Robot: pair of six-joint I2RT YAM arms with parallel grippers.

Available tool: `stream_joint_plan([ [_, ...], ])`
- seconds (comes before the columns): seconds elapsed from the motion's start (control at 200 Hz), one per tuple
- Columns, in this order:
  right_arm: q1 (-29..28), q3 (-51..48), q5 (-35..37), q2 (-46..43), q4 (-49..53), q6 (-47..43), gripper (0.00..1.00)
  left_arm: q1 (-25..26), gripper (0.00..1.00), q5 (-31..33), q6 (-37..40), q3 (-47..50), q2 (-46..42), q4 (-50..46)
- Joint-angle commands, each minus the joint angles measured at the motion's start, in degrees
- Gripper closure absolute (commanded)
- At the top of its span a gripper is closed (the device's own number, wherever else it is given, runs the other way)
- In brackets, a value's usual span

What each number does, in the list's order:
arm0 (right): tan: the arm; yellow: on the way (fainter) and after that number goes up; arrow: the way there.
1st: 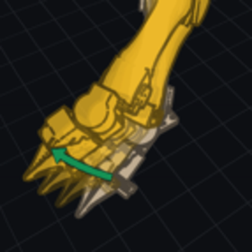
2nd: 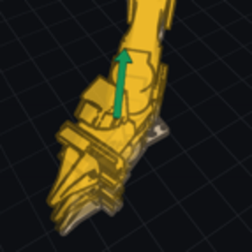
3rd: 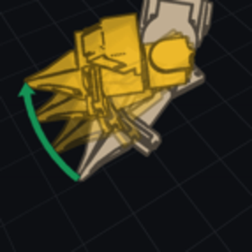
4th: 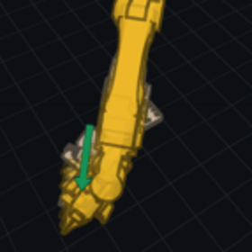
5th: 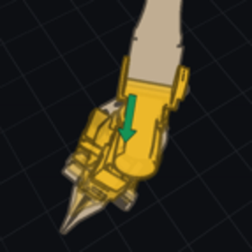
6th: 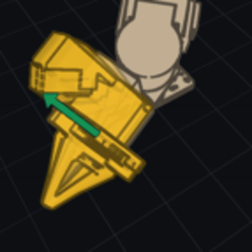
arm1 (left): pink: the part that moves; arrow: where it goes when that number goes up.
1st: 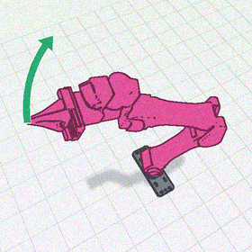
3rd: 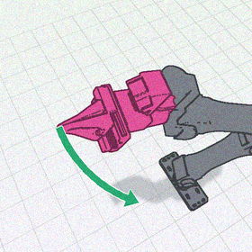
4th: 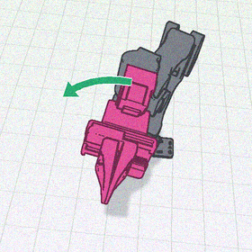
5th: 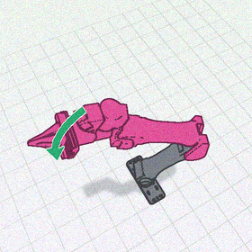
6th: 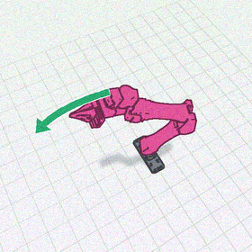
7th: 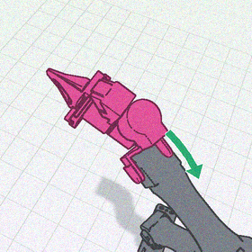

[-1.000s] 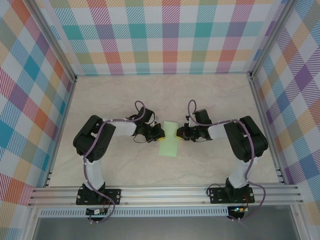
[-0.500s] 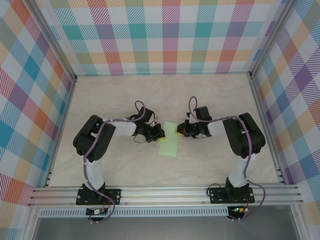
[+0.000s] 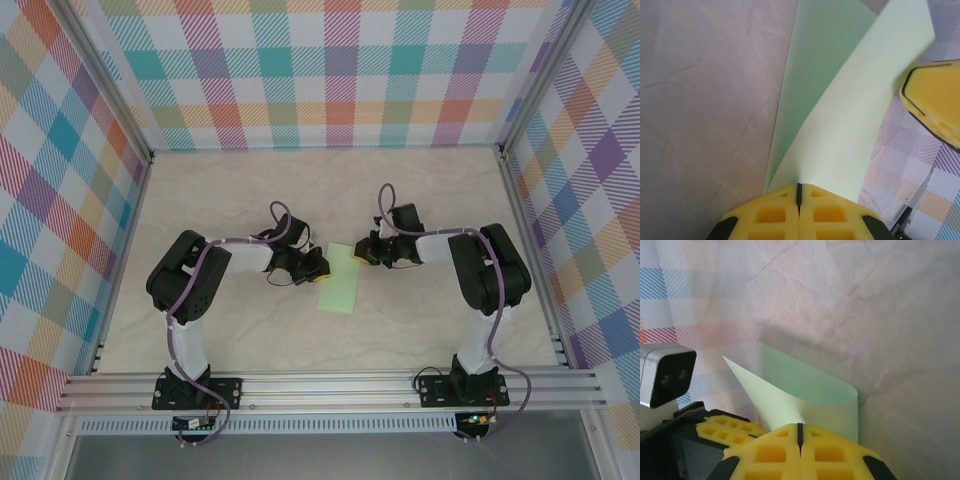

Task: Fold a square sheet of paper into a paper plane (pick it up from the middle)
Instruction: Fold the square sheet of paper in half at the center of the table.

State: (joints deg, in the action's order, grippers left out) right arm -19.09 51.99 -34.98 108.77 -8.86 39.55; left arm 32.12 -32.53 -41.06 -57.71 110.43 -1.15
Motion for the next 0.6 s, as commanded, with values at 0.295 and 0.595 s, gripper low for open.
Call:
stream_joint_plan([
  [0.295,0.8,3.43,-0.34,2.12,3.61,-1.67,0.96,0.75,1.0,8.36,1.24,3.48,6.02,-9.93],
  [0.595,2.04,6.98,-1.09,4.0,6.61,-1.9,0.96,0.79,1.0,8.28,1.2,3.75,5.84,-9.91],
])
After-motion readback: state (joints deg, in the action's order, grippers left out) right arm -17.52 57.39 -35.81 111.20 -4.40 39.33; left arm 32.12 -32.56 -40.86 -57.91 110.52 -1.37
